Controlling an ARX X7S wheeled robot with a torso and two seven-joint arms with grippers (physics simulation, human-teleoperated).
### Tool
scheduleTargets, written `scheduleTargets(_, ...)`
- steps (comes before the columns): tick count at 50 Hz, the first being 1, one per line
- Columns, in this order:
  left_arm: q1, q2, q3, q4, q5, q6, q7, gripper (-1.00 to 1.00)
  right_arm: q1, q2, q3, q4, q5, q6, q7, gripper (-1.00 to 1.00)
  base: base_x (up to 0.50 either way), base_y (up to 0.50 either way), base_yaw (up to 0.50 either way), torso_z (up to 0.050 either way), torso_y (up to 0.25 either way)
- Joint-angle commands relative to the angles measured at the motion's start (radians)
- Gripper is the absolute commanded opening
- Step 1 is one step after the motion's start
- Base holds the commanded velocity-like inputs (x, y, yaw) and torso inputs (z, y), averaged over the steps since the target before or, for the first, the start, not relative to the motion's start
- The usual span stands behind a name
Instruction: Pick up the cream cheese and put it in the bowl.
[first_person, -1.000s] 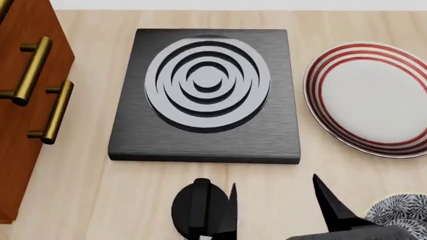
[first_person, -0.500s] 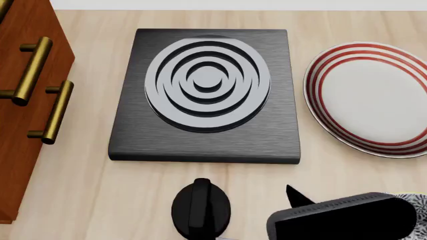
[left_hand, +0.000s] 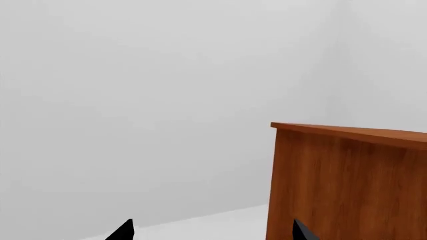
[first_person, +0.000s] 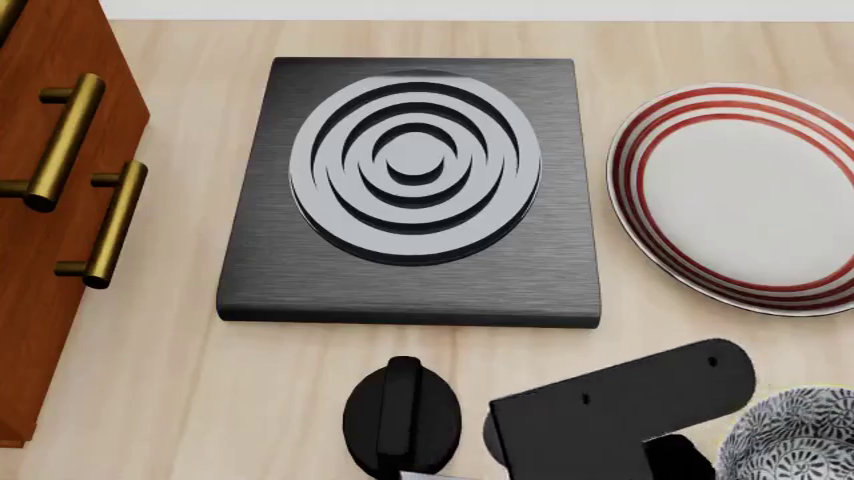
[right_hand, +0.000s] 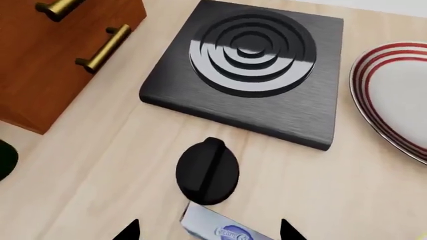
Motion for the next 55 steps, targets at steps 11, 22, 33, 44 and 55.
scheduleTargets(11,0.0,-0.002,0.003,0.004,0.012,-0.009,-0.006,1.0,0.22,-0.004,-0.236,0.092,0.202,0.018,0.128,1.0,0.0,0.0,0.0,0.0,0.0)
scheduleTargets(22,0.007,0.005,0.023,0.024,0.104,-0.005,-0.03,1.0,0.396,-0.021,-0.453,0.129,0.226,-0.007,0.139,1.0,0.0,0.0,0.0,0.0,0.0)
scheduleTargets(33,0.006,0.002,0.017,0.021,0.083,-0.004,-0.024,1.0,0.584,-0.052,-0.656,0.195,0.268,0.003,0.131,1.0,0.0,0.0,0.0,0.0,0.0)
scheduleTargets(44,0.006,0.003,0.016,0.024,0.085,-0.005,-0.026,1.0,0.694,-0.094,-0.795,0.236,0.289,0.027,0.124,1.0,0.0,0.0,0.0,0.0,0.0)
scheduleTargets(55,0.014,0.007,0.011,0.028,0.086,0.015,-0.022,1.0,0.736,-0.134,-0.873,0.267,0.244,0.082,0.091,1.0,0.0,0.0,0.0,0.0,0.0)
